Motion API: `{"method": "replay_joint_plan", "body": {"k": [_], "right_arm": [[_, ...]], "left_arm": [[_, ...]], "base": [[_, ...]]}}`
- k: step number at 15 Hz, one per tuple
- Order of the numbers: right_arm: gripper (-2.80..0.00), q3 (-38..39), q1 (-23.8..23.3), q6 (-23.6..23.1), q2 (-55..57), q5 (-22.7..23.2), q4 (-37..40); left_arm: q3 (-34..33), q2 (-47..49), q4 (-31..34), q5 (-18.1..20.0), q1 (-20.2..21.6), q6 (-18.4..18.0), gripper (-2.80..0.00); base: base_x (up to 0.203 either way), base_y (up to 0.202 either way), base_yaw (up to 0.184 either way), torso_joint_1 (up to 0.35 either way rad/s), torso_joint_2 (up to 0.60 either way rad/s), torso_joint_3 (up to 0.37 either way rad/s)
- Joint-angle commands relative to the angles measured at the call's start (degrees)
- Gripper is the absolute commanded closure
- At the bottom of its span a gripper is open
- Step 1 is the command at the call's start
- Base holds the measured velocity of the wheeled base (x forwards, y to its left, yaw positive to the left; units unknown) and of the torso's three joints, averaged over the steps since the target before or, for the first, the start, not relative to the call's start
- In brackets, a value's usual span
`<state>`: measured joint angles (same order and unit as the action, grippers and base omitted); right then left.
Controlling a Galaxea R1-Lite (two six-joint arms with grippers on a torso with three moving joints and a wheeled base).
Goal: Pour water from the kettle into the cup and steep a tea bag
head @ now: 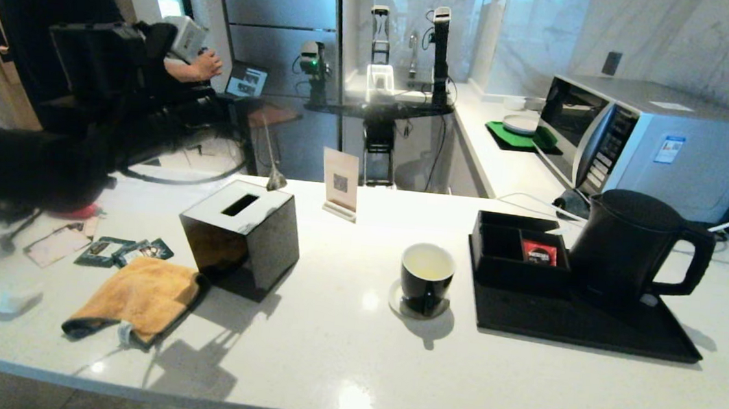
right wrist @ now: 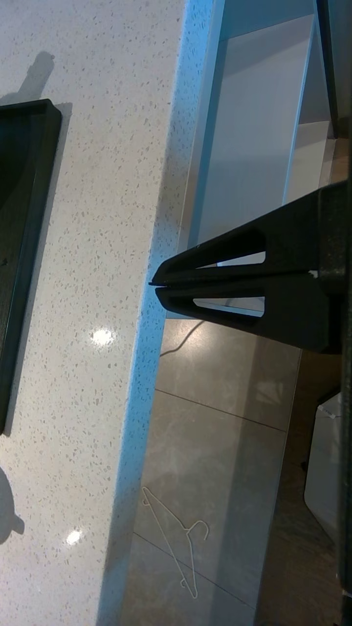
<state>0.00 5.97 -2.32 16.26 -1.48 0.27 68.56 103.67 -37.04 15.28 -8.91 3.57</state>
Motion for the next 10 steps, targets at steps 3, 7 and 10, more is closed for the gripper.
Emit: {"method": "replay_joint_plan", "body": {"k": [3, 7, 10], "right_arm": [[0.00, 0.00, 0.08, -0.06, 0.05, -0.02, 0.00], [0.00, 0.00, 0.02, -0.06, 0.09, -0.02, 0.00], [0.00, 0.00, 0.09, -0.06, 0.09, -0.02, 0.00]], "left_arm": [[-0.31, 0.57, -0.23, 0.11, 2.05, 0.03, 0.00], [-2.03, 1.11, -0.31, 0.47, 3.46, -0.03, 0.00], [-2.56, 1.77, -0.36, 1.77, 4.36, -0.06, 0.00]], "base": [[0.000, 0.000, 0.000, 0.000, 0.00, 0.000], [0.000, 0.000, 0.000, 0.000, 0.00, 0.000], [0.000, 0.000, 0.000, 0.000, 0.00, 0.000]]}}
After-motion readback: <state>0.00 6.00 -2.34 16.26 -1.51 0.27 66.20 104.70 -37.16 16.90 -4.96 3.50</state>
